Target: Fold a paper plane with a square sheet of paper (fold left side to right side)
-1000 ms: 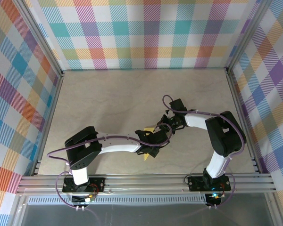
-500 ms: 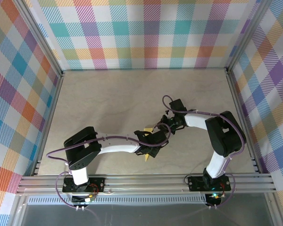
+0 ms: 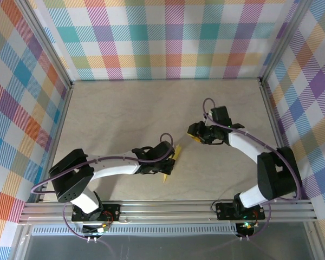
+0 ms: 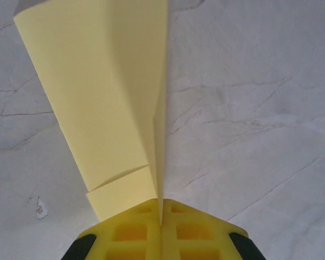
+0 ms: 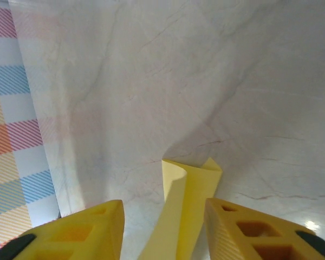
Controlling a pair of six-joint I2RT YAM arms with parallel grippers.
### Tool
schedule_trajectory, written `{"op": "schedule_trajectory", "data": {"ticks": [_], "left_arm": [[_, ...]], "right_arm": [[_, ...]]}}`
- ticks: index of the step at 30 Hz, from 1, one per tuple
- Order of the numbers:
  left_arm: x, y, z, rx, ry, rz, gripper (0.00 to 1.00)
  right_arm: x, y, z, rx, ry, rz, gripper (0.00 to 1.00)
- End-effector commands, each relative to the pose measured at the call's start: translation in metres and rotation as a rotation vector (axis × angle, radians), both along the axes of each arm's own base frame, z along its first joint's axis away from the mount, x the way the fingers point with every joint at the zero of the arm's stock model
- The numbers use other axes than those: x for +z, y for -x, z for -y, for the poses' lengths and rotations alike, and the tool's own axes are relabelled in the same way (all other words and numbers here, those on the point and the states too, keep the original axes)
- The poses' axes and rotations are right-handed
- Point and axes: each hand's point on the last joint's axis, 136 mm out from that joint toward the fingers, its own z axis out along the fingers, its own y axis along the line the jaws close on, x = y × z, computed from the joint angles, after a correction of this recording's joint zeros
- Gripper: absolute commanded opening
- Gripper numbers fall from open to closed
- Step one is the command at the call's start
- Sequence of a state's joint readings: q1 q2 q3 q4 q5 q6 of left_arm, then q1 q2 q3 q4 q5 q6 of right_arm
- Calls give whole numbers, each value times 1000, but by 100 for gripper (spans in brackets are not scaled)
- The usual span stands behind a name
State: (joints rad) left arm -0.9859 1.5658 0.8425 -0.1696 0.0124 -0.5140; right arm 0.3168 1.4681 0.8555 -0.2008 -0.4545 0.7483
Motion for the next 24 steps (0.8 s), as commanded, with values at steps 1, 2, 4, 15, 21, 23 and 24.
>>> {"op": "schedule_trajectory", "data": {"ticks": [1, 2, 4, 15, 21, 23, 24], "left_arm": [[15, -3, 16, 17, 218, -76, 0], [15, -5, 16, 28, 256, -91, 0], [15, -8, 16, 43, 315, -112, 0], [6, -24, 24, 65, 477, -252, 0], [-2, -31, 23, 80, 489, -288, 0], [-3, -32, 25, 81, 502, -303, 0], [-5, -33, 25, 84, 504, -314, 0]], "right_arm": [[-10, 17, 10, 28, 40, 8, 46], [-9, 20, 8, 37, 26, 16, 47], [-10, 24, 5, 50, -5, 20, 47], [-36, 45, -20, 133, -59, -27, 48], [-43, 46, -27, 134, -51, -33, 47], [-46, 47, -28, 135, -44, -41, 47], [-47, 48, -28, 135, -40, -45, 47]]}}
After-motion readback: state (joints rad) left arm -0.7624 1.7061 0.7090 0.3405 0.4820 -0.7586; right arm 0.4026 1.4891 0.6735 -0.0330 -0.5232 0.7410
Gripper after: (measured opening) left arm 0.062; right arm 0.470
